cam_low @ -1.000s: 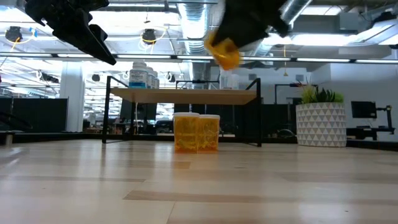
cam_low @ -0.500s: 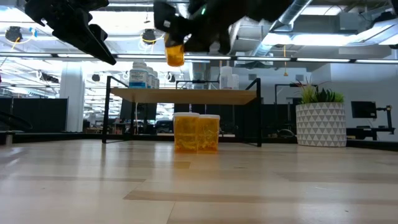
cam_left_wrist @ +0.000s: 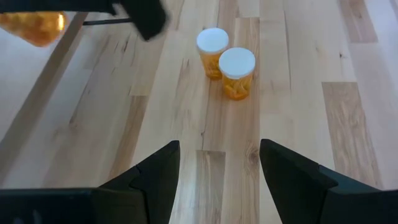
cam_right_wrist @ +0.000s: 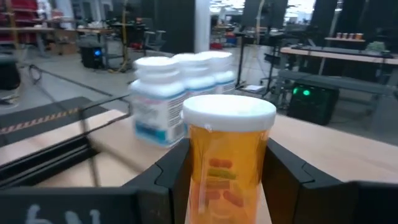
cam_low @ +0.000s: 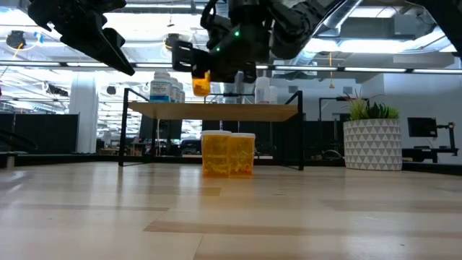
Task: Pick and place medicine bottles onto shelf by color
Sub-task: Put the bottom orange pill bottle on the shelf
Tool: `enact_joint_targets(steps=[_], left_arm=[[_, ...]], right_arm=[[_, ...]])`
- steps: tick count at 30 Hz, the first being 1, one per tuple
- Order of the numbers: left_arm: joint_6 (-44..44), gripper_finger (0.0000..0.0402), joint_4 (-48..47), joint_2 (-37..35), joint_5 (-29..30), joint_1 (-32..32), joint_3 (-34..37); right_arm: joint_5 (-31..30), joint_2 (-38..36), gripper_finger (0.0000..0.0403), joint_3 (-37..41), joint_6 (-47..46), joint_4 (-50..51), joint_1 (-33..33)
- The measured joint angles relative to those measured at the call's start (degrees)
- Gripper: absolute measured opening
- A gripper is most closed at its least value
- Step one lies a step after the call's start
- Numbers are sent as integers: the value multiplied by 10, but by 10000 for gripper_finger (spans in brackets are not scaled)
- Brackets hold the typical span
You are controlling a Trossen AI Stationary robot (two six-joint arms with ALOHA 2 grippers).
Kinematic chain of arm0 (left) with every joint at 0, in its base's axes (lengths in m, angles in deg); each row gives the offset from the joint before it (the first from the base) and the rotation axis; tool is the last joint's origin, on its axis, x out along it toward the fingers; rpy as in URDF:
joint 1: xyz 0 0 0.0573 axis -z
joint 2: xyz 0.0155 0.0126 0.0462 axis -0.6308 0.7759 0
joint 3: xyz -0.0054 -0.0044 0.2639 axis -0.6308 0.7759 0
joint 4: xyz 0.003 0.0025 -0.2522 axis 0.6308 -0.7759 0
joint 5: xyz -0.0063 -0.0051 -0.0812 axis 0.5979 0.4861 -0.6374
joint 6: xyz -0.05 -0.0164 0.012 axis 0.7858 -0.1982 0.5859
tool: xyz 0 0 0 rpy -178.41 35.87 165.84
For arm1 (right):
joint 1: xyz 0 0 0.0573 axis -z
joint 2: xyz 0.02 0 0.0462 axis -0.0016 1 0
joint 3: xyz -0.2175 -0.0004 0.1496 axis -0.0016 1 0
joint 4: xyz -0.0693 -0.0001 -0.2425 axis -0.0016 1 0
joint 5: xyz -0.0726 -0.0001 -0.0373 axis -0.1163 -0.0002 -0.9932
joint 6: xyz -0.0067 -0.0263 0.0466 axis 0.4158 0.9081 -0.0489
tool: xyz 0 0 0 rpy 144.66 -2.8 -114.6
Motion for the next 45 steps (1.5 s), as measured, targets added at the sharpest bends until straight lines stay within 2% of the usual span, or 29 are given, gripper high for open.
enact_joint_targets(steps=[13, 26, 39, 45], left_arm=[[0, 210, 0, 0, 0, 0, 0], [0, 210, 0, 0, 0, 0, 0], [0, 210, 0, 0, 0, 0, 0], [2, 210, 0, 0, 0, 0, 0]], right_arm=[[-6, 3, 172, 0, -20, 11, 38], [-2, 3, 227, 0, -20, 20, 60], [40, 3, 229, 0, -21, 35, 67], [40, 3, 250, 0, -20, 35, 67]])
